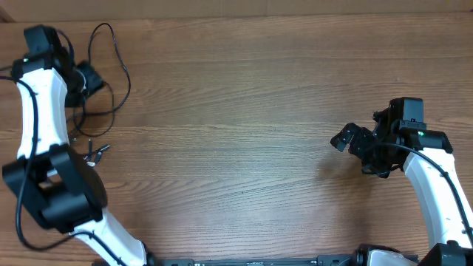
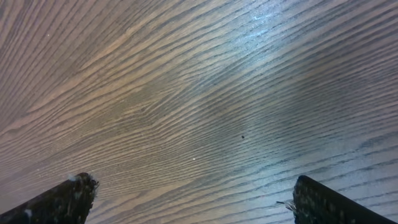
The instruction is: Untangle cables
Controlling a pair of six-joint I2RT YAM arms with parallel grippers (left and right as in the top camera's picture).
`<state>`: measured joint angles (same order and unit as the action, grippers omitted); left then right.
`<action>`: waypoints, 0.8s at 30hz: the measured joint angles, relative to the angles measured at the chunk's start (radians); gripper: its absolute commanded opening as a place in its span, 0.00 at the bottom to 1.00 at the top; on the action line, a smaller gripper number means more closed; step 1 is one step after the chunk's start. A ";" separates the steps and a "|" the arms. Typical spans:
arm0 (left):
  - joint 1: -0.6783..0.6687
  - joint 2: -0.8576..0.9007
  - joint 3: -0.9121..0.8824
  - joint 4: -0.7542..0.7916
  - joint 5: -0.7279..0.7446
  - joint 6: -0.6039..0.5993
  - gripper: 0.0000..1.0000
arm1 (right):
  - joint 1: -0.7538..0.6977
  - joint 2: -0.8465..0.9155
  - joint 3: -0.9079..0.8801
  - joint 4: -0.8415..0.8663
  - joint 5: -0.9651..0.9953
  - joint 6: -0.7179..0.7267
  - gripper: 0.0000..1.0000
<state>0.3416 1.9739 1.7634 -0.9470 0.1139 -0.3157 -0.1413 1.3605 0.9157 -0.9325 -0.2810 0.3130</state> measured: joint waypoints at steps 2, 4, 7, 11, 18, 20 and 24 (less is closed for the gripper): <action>-0.024 -0.031 0.005 -0.014 0.029 0.000 0.55 | 0.000 0.000 0.000 0.004 0.000 0.000 1.00; -0.062 -0.045 0.009 -0.040 0.048 0.005 0.55 | 0.000 0.000 0.000 0.005 0.000 0.000 1.00; -0.120 -0.045 0.010 -0.095 0.063 0.015 0.56 | 0.000 0.000 0.000 0.010 -0.001 0.000 1.00; -0.215 -0.045 0.010 -0.141 0.070 0.054 0.60 | 0.000 0.000 0.000 0.041 0.000 0.000 1.00; -0.377 -0.045 0.010 -0.215 0.077 0.141 1.00 | 0.061 0.000 0.000 0.094 0.001 -0.070 1.00; -0.413 -0.045 0.010 -0.250 0.078 0.152 1.00 | 0.101 0.000 0.000 0.104 0.011 -0.090 1.00; -0.449 -0.045 0.010 -0.327 0.077 0.164 1.00 | 0.180 0.001 0.000 0.135 0.053 -0.109 1.00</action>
<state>-0.1074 1.9293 1.7729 -1.2743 0.1909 -0.1520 0.0391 1.3617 0.9157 -0.7971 -0.2276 0.2043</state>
